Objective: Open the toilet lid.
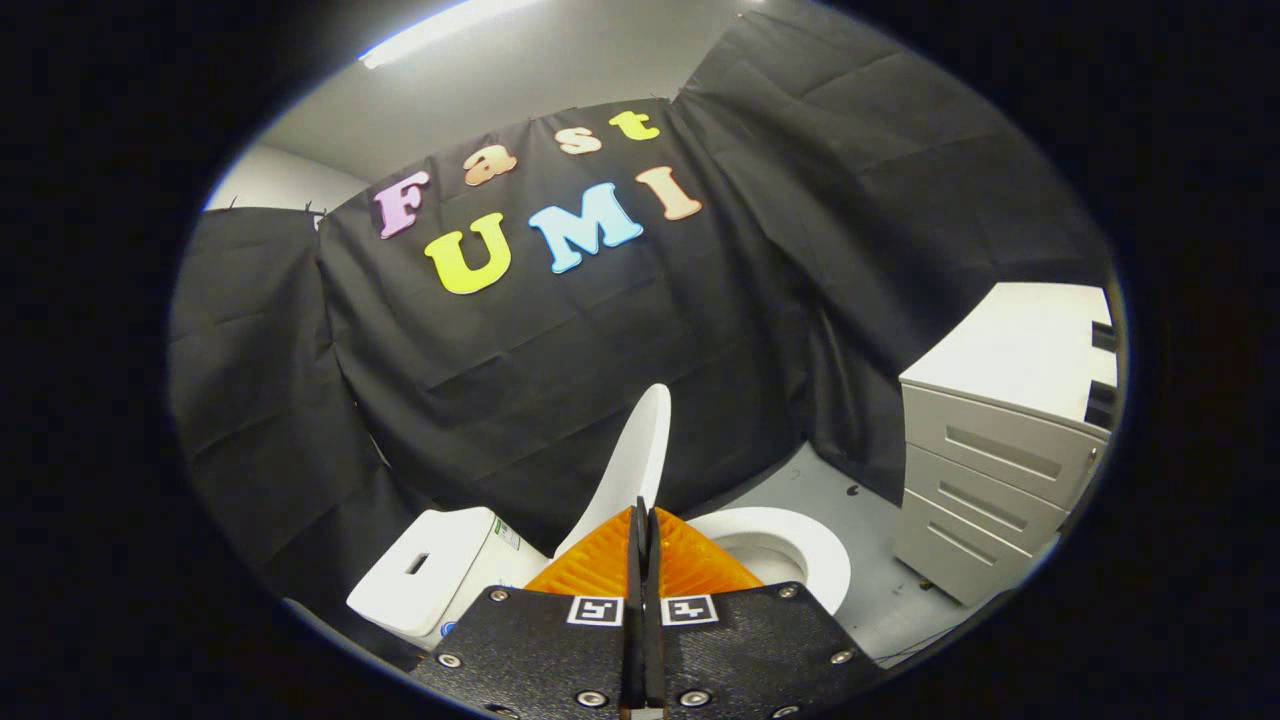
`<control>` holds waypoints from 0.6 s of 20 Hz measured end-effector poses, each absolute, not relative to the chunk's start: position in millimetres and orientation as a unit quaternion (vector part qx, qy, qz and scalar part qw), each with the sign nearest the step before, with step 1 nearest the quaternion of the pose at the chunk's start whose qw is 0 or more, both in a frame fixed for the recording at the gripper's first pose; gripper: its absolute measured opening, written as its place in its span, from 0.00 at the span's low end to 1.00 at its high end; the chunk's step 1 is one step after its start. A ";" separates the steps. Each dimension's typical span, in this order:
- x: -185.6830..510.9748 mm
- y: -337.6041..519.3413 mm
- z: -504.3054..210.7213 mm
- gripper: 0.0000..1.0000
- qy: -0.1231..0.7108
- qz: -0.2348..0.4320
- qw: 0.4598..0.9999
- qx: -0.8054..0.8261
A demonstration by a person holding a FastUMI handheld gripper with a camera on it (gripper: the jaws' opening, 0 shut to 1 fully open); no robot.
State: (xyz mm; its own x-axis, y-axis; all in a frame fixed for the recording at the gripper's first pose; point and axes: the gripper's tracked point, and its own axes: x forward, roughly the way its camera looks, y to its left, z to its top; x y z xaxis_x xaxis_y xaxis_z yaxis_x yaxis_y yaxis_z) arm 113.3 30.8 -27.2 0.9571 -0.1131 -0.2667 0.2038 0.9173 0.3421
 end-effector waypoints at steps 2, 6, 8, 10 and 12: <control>116.8 43.2 -15.7 0.00 0.111 -0.080 0.979 0.152; 120.9 75.1 6.6 0.00 0.091 -0.064 0.984 0.138; 124.7 90.0 16.7 0.00 0.083 -0.054 0.987 0.123; 127.0 106.7 27.1 0.00 0.075 -0.043 0.990 0.110; 129.4 122.1 35.1 0.00 0.069 -0.036 0.992 0.099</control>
State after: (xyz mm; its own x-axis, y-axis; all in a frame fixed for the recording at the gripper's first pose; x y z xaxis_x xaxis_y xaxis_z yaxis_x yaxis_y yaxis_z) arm 129.4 122.1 35.1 0.9880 -0.0571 -0.1436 0.0845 0.9777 0.1921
